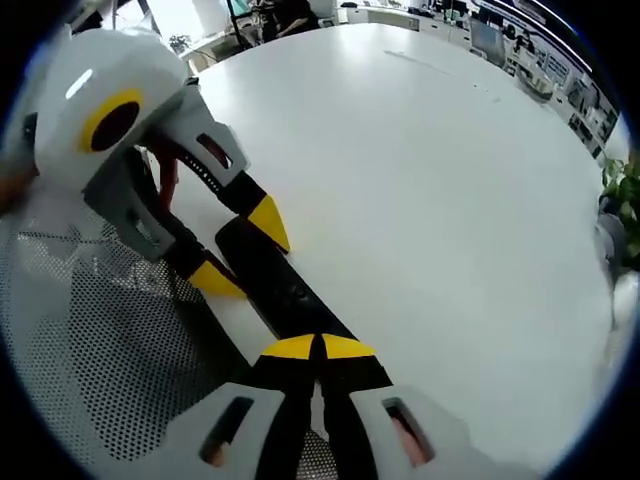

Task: Press the specified remote control buttons in sequence, fully releasing each button before pressing the next.

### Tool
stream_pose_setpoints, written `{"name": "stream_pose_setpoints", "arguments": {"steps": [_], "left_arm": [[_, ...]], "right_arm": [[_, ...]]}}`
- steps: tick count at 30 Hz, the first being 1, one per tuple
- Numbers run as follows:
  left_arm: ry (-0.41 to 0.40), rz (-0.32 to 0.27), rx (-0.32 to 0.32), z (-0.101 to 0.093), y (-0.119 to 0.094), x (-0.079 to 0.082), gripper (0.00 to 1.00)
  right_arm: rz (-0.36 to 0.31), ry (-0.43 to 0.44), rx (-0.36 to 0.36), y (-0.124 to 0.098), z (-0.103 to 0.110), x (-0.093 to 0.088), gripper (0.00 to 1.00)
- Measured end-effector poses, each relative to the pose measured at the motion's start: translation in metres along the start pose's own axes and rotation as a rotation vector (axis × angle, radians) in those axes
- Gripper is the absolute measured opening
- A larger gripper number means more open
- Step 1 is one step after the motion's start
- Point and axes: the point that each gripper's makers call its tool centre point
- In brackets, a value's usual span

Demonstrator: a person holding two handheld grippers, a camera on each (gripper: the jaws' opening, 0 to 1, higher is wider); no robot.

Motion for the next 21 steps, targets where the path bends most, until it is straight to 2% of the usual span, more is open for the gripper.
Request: {"name": "stream_pose_setpoints", "arguments": {"steps": [7, 10, 12, 14, 18, 21], "left_arm": [[-0.07, -0.008, 0.052, -0.006, 0.0, -0.001, 0.26], [-0.087, -0.026, 0.061, -0.006, -0.002, -0.002, 0.26], [-0.089, -0.038, 0.063, -0.007, -0.002, -0.002, 0.26], [-0.087, -0.037, 0.06, -0.007, -0.002, -0.003, 0.26], [-0.068, -0.025, 0.041, -0.007, -0.008, -0.008, 0.26], [-0.08, -0.008, 0.026, -0.009, -0.012, -0.014, 0.25]], "right_arm": [[0.009, 0.028, 0.057, -0.001, -0.002, -0.002, 0.0], [0.01, 0.003, 0.072, -0.001, 0.0, -0.003, 0.0], [0.02, -0.027, 0.073, -0.001, 0.001, -0.002, 0.0], [0.027, -0.02, 0.072, -0.001, 0.001, -0.003, 0.0], [-0.001, -0.027, 0.081, -0.002, 0.002, -0.005, 0.0], [0.016, -0.043, 0.102, -0.002, 0.002, -0.004, 0.0]]}}
Point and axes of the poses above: the point that each gripper's makers call its tool centre point, and the gripper's own axes: y roughly forward along the fingers, z roughly to its left, x roughly out of its top, and after that the axes turned 1 degree about -z, right-handed
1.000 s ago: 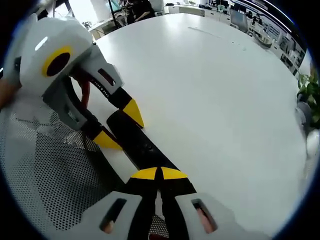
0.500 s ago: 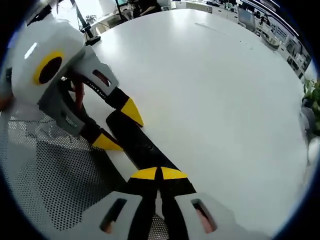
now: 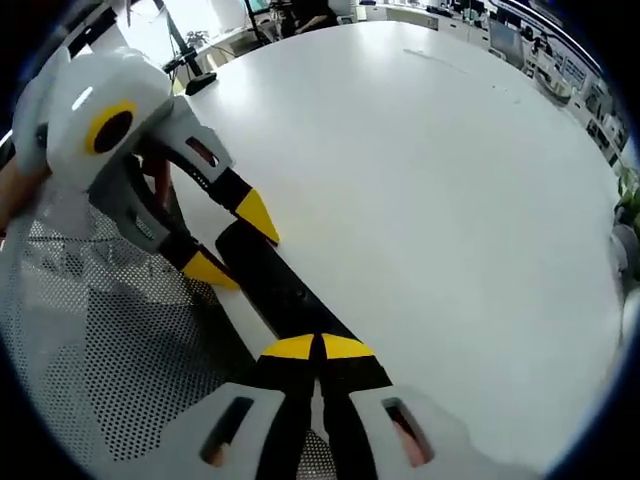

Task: Press the specified remote control buttons in sequence, fully releasing each button before pressing the next.

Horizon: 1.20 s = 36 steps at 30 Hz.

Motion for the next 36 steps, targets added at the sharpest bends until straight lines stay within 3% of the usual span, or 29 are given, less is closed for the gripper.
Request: {"name": "stream_pose_setpoints", "arguments": {"steps": [5, 10, 18, 21, 25, 30, 33, 36], "left_arm": [[0.044, 0.002, 0.014, -0.002, -0.001, -0.004, 0.25], [0.023, -0.011, 0.027, -0.001, -0.001, -0.004, 0.25], [-0.026, -0.021, 0.051, 0.0, 0.0, -0.004, 0.26], [-0.036, -0.046, 0.06, 0.0, -0.001, -0.005, 0.26], [-0.037, -0.041, 0.064, 0.0, 0.0, -0.003, 0.27], [-0.037, -0.045, 0.057, 0.002, 0.001, -0.002, 0.27], [-0.037, -0.043, 0.056, 0.001, 0.0, -0.002, 0.26], [-0.04, -0.043, 0.055, 0.002, 0.001, -0.002, 0.26]], "right_arm": [[0.029, -0.038, 0.015, 0.001, -0.001, 0.0, 0.0], [0.051, 0.079, 0.095, 0.0, -0.002, 0.0, 0.0], [0.008, 0.131, 0.104, -0.001, -0.002, -0.001, 0.0], [0.015, 0.163, 0.099, -0.001, -0.002, -0.001, 0.0], [0.043, 0.134, 0.086, 0.0, -0.001, 0.001, 0.0], [0.05, 0.244, 0.115, -0.001, -0.003, 0.0, 0.0], [0.076, 0.169, 0.089, 0.0, -0.004, 0.001, 0.0], [0.048, 0.078, 0.031, 0.002, -0.01, 0.008, 0.0]]}}
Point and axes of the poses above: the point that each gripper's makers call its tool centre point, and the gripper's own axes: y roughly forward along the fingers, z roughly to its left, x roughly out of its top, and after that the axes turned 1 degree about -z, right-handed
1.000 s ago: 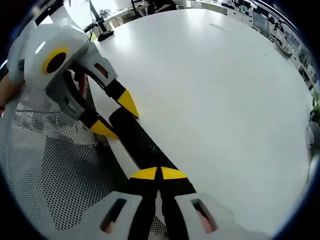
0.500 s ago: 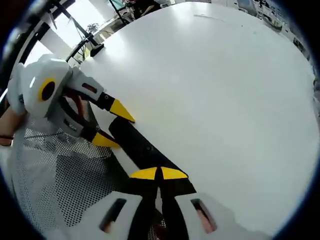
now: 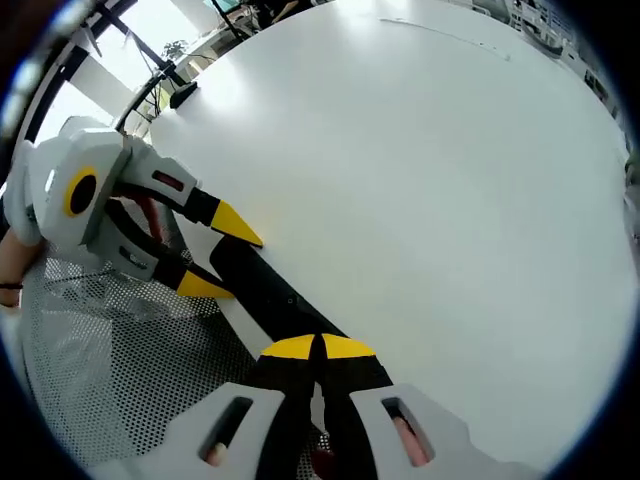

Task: Press the specified remote control buttons in sequence, fully releasing each button before pressing the next.

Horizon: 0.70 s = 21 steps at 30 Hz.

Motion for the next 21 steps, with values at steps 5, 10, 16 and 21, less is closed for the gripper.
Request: {"name": "stream_pose_setpoints", "arguments": {"steps": [5, 10, 16, 21], "left_arm": [[0.006, 0.012, -0.002, 0.0, 0.0, 0.0, 0.26], [0.011, 0.023, -0.004, 0.001, 0.0, -0.001, 0.26], [0.012, 0.025, -0.005, 0.001, 0.0, -0.001, 0.26], [0.014, 0.027, -0.006, 0.002, 0.001, -0.002, 0.26]], "right_arm": [[-0.019, -0.008, 0.026, 0.003, 0.007, 0.005, 0.0], [-0.048, -0.041, 0.003, 0.001, 0.006, 0.012, 0.0], [-0.033, -0.018, 0.02, 0.005, 0.007, 0.008, 0.0], [-0.03, -0.045, 0.009, 0.005, 0.009, 0.007, 0.0]]}}
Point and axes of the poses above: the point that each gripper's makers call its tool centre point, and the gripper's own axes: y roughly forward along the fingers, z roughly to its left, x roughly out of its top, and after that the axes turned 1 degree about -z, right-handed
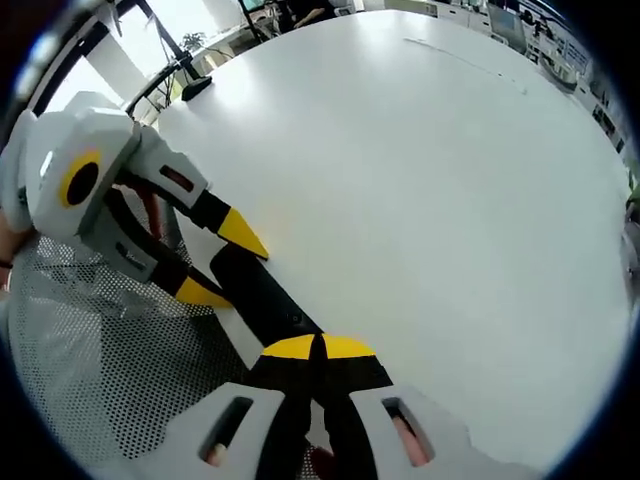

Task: Press the specified remote control buttons in sequence, fully releasing each button before pressing the next.

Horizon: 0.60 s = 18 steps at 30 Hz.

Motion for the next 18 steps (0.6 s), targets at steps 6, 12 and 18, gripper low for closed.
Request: {"name": "stream_pose_setpoints", "arguments": {"steps": [6, 12, 18], "left_arm": [[0.008, 0.006, -0.007, -0.0002, 0.0001, -0.0002, 0.26], [0.006, 0.003, -0.005, -0.0012, -0.0007, 0.0007, 0.26], [0.002, -0.002, -0.001, -0.0015, -0.0009, 0.0013, 0.26]], "right_arm": [[-0.018, -0.035, 0.0, 0.0003, -0.001, 0.0003, 0.0], [-0.028, -0.041, 0.007, 0.0004, -0.0008, 0.001, 0.0], [-0.013, -0.066, -0.008, 0.0006, -0.0007, 0.0008, 0.0]]}}
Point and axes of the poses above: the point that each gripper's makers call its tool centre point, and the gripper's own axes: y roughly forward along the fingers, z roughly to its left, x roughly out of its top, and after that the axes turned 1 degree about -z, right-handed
